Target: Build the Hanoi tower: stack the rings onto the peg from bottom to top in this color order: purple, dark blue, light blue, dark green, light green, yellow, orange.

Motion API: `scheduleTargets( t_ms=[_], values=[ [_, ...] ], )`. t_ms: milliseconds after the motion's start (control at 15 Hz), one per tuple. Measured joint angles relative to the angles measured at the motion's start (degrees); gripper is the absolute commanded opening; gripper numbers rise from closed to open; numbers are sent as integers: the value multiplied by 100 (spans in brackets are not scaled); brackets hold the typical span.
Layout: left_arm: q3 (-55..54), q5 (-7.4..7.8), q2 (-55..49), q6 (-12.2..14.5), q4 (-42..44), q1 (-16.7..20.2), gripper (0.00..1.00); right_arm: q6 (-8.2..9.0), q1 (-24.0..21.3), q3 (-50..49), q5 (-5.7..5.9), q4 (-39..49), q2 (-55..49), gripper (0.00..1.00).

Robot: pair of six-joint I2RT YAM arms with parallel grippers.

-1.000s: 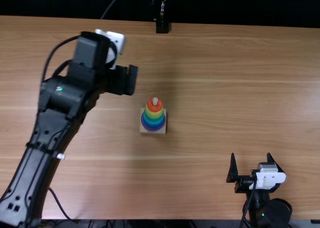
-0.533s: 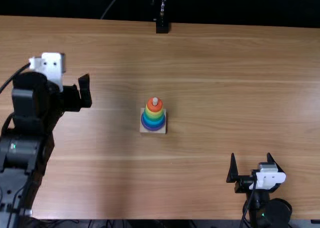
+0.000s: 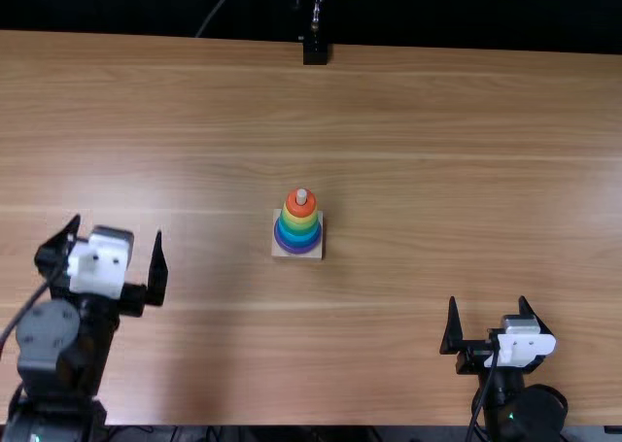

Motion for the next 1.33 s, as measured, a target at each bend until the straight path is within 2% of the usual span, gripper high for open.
scheduleTargets(
  t_ms=[333,467,600,733,1000,1333],
  values=[
    [-1952,4,-2114,42,-79,0,100,-2,-2,0,-2,0,0,100],
    [-2433,0,-2638,-94,-74,0,100,-2,-2,0,2,-2,0,100],
    [-2680,-7,-2767,-391,-76,0,100,-2,-2,0,0,-2,0,100],
    [-2830,-13,-2844,-564,-83,0,100,-4,0,0,0,-2,0,100],
    [-3045,-15,-3187,-636,-17,0,100,-2,0,4,-2,-20,0,100],
    [-2830,-39,-3598,-669,-935,0,100,0,0,7,2,-17,0,100]
  ],
)
